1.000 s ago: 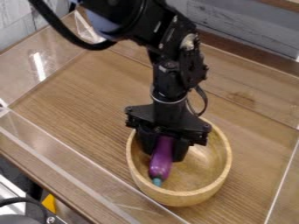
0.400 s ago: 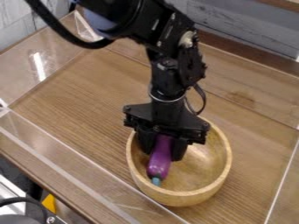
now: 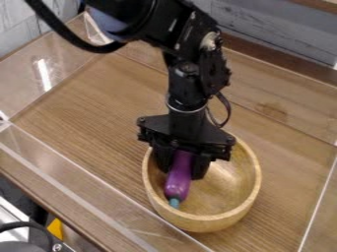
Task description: Remove the purple eggplant from inside the brown bowl and put it on the table
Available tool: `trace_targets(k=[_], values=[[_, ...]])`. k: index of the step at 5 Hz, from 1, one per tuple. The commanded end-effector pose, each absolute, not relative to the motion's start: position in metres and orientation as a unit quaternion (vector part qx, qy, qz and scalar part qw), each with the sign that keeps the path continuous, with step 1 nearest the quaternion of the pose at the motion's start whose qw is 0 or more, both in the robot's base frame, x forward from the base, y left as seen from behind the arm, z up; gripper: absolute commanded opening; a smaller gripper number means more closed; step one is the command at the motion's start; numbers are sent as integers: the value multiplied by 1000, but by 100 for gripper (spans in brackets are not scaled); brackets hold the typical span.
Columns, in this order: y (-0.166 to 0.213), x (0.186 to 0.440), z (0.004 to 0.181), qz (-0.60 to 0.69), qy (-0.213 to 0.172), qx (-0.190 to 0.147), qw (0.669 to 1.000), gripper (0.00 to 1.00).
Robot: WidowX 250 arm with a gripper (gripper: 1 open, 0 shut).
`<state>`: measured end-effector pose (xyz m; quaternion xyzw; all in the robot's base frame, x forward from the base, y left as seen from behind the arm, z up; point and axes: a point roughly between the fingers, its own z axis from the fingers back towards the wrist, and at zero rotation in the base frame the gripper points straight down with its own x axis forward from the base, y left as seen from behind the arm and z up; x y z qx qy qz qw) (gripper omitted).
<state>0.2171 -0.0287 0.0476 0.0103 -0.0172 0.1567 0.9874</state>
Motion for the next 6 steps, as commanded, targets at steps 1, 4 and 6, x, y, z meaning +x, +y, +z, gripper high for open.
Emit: trace_targets(k=[1, 4, 6], values=[[-26, 229, 65, 164, -51, 3, 985, 0], [-23, 226, 69, 171, -48, 5, 984, 0], [-19, 225, 72, 176, -48, 7, 983, 0]])
